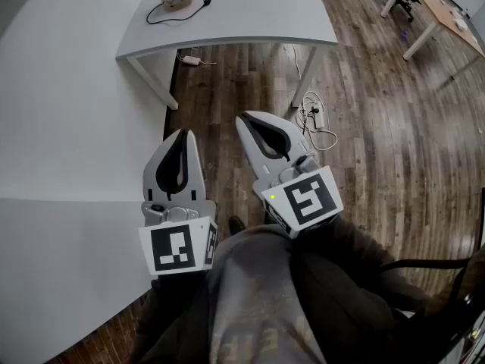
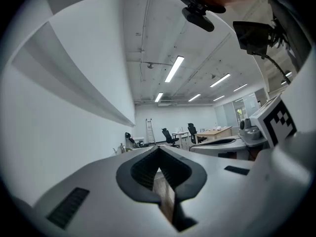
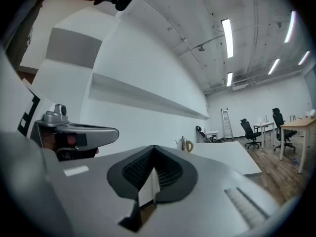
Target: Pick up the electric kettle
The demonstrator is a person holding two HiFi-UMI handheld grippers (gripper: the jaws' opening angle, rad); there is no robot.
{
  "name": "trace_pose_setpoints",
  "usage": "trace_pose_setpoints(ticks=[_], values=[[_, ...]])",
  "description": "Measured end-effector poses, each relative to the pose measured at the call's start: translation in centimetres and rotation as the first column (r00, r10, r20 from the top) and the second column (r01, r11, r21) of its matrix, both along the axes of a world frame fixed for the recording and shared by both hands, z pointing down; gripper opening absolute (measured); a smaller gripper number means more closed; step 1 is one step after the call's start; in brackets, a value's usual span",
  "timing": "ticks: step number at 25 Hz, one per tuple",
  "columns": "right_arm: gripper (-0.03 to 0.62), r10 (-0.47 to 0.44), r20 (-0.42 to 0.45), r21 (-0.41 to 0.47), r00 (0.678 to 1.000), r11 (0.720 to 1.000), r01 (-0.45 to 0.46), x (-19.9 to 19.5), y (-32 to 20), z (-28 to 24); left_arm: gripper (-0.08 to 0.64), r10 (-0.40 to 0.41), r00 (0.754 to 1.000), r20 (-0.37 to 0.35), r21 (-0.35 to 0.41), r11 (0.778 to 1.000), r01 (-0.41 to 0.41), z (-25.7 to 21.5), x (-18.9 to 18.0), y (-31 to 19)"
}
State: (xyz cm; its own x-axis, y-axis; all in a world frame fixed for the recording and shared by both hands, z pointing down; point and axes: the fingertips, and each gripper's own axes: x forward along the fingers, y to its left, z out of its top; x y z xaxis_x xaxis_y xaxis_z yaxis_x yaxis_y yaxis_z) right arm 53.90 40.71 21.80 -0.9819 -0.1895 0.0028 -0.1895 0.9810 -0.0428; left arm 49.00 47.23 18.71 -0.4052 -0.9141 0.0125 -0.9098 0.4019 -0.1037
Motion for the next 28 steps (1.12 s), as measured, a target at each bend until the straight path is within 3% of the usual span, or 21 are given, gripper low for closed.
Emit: trace_pose_setpoints(ticks=[14, 20, 28], values=[[0.002, -0.037, 0.035, -0.05, 0.999, 0.998, 0.039, 2.0, -4.1, 1.1, 0.0, -0.038, 0.999, -0.003, -0.032, 0.999, 0.038, 1.6, 2.1, -3.6], [0.006, -0.038, -0.002, -0.081, 0.999, 0.996, 0.038, 2.1, -5.2, 2.4, 0.0, -0.045, 0.998, -0.054, -0.092, 0.995, 0.04, 3.3, 2.6, -4.6], [0.006, -0.019, -0.027, -0.077, 0.999, 0.997, 0.017, -0.9, -6.7, 3.3, 0.0, -0.052, 0.996, -0.074, -0.062, 0.997, 0.048, 3.6, -1.4, -5.8]])
